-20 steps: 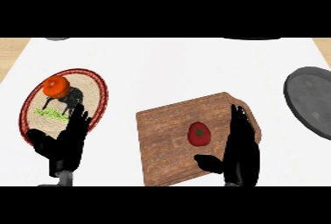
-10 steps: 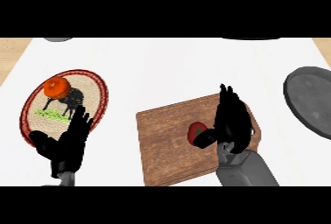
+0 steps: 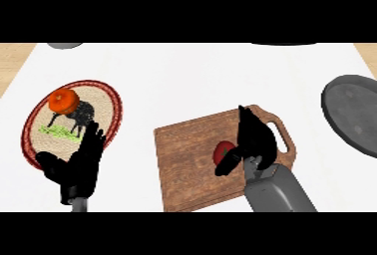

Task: Pick the tomato from the cutting board and place it in the pan

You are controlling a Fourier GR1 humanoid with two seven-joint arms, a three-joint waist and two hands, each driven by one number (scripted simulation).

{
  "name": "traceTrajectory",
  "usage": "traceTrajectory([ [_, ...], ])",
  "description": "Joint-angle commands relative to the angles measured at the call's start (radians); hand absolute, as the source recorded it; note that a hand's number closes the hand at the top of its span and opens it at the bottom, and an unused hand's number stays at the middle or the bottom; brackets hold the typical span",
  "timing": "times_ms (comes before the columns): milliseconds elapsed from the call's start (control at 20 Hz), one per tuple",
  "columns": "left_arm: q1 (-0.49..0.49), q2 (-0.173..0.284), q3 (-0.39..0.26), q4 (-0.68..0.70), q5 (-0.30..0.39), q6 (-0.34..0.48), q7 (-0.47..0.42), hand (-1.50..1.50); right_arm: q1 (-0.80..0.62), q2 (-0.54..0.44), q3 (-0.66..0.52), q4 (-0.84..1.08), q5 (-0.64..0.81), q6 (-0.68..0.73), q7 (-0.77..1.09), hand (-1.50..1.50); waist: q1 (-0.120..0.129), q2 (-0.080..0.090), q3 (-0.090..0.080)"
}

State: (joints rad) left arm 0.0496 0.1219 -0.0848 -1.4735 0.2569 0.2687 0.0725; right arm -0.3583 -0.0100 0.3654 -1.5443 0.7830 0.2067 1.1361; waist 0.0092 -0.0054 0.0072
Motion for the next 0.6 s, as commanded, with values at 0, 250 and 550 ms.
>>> traceTrajectory([
  [0, -0.001, 0.015, 0.001, 0.038, 0.007, -0.015, 0.060, 0.00, -0.021, 0.010, 0.040, -0.019, -0.026, 0.086, 0.200, -1.50, -0.008, 0.004, -0.008],
  [250, 0.053, -0.010, -0.042, -0.059, -0.018, 0.015, 0.097, 0.00, -0.032, 0.009, 0.038, 0.015, 0.008, -0.016, 0.135, -1.50, -0.002, 0.004, -0.007],
  [550, 0.032, 0.011, 0.006, 0.002, 0.002, -0.026, 0.074, 0.00, 0.034, 0.009, 0.033, -0.021, 0.087, -0.018, 0.093, -1.50, -0.010, 0.004, -0.007],
])
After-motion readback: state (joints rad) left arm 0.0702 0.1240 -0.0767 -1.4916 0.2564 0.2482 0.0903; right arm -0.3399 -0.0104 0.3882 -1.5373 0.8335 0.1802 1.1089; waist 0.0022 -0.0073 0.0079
